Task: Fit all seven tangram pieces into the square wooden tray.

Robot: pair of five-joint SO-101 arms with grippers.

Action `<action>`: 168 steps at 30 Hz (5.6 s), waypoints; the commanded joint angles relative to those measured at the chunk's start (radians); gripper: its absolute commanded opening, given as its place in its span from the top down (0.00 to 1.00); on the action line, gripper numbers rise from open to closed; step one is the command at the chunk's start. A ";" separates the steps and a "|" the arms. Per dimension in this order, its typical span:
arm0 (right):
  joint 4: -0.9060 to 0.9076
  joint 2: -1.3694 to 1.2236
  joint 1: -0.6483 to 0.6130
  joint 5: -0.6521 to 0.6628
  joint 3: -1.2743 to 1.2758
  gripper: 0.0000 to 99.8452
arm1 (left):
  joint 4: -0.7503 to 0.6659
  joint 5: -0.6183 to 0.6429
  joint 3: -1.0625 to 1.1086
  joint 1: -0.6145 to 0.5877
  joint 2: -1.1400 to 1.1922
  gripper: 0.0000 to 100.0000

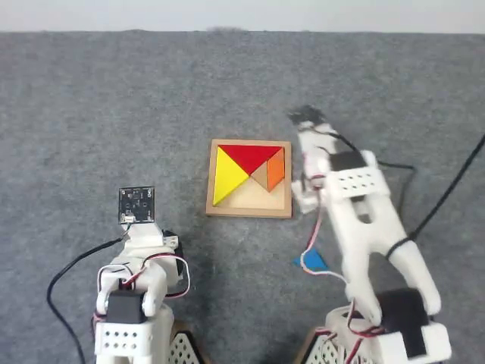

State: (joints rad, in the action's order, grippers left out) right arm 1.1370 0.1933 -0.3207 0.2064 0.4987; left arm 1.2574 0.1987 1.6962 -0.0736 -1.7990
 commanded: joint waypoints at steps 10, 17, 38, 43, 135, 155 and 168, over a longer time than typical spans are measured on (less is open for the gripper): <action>0.016 -0.311 -0.211 0.077 -0.365 0.95 | 0.005 -0.015 -0.013 -0.006 -0.020 0.99; 0.007 -0.535 -0.239 0.106 -0.525 0.95 | 0.005 -0.015 -0.013 -0.006 -0.020 0.99; 0.012 -0.604 -0.288 0.097 -0.563 0.83 | 0.005 -0.015 -0.013 -0.006 -0.020 0.99; 0.013 -0.602 -0.286 0.097 -0.563 0.83 | 0.005 -0.015 -0.013 -0.006 -0.020 0.99; -0.484 -0.084 -0.197 -0.008 0.140 0.97 | 0.005 -0.015 -0.013 -0.006 -0.020 0.99; -0.048 0.170 0.068 -0.008 -0.012 0.97 | 0.005 -0.015 -0.013 -0.006 -0.020 0.99; 0.077 0.226 0.183 0.098 0.141 0.87 | 0.005 -0.015 -0.013 -0.006 -0.020 0.99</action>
State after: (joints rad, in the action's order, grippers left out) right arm 1.2367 0.3452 -0.1074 0.2816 0.6061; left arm 1.2574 0.1987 1.6962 -0.0736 -1.7990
